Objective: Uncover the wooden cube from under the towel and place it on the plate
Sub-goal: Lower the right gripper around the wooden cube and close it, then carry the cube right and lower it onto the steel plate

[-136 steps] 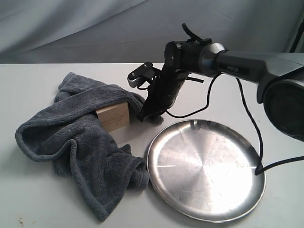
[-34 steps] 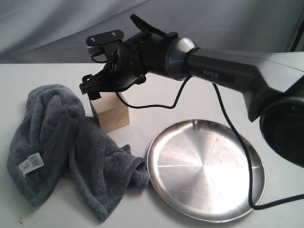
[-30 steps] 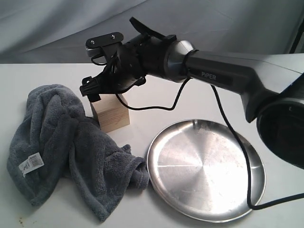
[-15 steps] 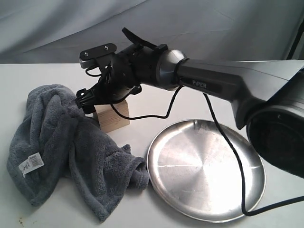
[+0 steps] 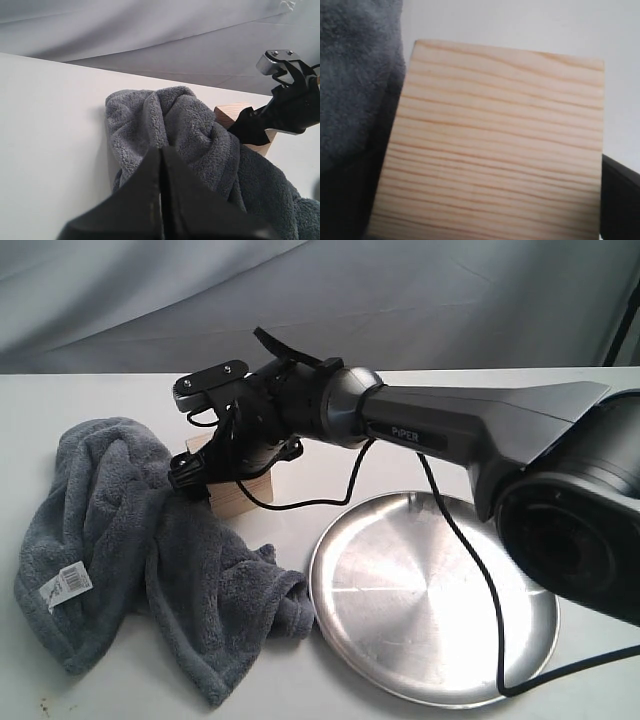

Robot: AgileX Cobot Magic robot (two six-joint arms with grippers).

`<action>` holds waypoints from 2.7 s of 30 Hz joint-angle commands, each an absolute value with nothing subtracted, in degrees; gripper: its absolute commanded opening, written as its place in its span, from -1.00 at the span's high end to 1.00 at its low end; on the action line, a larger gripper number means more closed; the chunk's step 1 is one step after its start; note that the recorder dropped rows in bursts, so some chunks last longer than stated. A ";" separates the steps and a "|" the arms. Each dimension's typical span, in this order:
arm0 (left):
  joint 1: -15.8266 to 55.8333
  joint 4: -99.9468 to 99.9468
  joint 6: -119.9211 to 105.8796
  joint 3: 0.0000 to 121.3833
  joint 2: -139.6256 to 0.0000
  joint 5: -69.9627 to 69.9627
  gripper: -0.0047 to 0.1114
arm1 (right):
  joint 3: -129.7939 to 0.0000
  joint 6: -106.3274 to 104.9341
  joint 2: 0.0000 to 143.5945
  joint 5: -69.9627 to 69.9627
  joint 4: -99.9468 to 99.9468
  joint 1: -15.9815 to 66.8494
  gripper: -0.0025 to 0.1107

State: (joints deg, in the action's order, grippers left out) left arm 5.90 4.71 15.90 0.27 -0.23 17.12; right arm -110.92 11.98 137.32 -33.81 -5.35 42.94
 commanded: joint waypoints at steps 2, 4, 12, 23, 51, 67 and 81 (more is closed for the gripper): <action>6.19 4.45 15.83 0.00 0.00 16.74 0.92 | -110.71 11.94 137.27 -33.61 -5.07 42.94 -0.63; 6.19 4.45 15.83 0.00 0.00 16.74 0.92 | -110.71 11.94 137.27 -33.40 -5.07 42.94 -0.53; 6.19 4.45 15.83 0.00 0.00 16.74 0.92 | -110.71 11.94 137.06 -32.88 -5.07 42.94 -0.01; 6.19 4.45 16.02 0.00 0.00 16.74 0.92 | -110.71 11.94 131.97 -33.62 -6.86 42.72 0.63; 6.19 4.45 15.84 0.00 0.00 16.74 0.92 | -110.71 -0.65 118.75 -69.96 -9.62 41.12 0.96; 6.19 4.45 15.96 0.00 0.00 16.74 0.92 | -102.79 -3.26 110.66 -69.96 1.41 36.47 0.96; 6.19 4.45 15.86 0.00 0.00 16.74 0.92 | -87.19 -4.67 107.14 -69.96 2.64 30.47 0.96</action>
